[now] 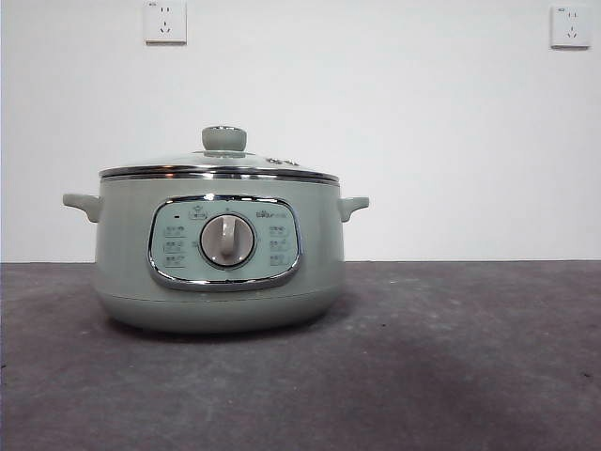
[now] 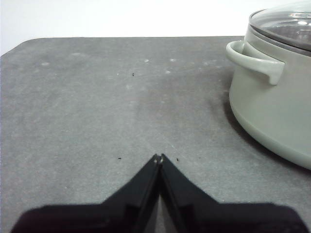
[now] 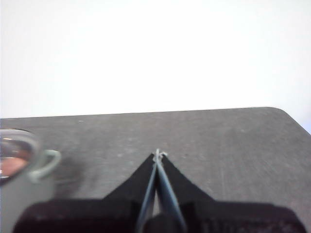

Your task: Pick up the egg,open the lid,put the egg in the pot,close the lid

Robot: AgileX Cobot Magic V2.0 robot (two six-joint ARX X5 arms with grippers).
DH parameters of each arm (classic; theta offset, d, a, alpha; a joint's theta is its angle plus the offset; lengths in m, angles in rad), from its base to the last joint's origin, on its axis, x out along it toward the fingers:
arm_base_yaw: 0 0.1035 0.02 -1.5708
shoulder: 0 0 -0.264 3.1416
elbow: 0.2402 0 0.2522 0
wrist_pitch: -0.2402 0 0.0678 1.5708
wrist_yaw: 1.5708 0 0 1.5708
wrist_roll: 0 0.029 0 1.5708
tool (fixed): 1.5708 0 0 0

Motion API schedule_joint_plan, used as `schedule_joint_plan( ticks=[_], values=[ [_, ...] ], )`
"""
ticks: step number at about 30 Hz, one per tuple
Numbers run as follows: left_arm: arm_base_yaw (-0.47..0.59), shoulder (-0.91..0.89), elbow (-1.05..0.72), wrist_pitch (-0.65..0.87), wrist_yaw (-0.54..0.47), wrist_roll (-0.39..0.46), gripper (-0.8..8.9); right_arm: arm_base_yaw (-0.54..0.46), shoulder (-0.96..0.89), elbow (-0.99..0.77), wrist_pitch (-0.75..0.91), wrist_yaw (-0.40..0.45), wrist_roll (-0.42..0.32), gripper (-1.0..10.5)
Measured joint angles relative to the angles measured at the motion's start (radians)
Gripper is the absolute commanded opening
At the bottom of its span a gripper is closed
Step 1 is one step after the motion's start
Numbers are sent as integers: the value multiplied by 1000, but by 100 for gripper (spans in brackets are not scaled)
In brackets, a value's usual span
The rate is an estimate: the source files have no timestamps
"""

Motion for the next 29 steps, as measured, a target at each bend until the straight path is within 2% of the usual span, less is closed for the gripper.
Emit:
schedule_joint_plan(
  ticks=[4, 11, 17, 29],
  values=[
    [0, 0, 0, 0, 0, 0, -4, -32, -91, -233, 140, 0, 0, 1],
    [0, 0, 0, 0, 0, 0, -4, -34, -198, -468, 201, 0, 0, 1],
    [0, 0, 0, 0, 0, 0, -4, -34, -201, -536, 199, 0, -3, 1],
    [0, 0, 0, 0, 0, 0, -4, -34, -201, -536, 206, 0, -7, 1]
  ],
)
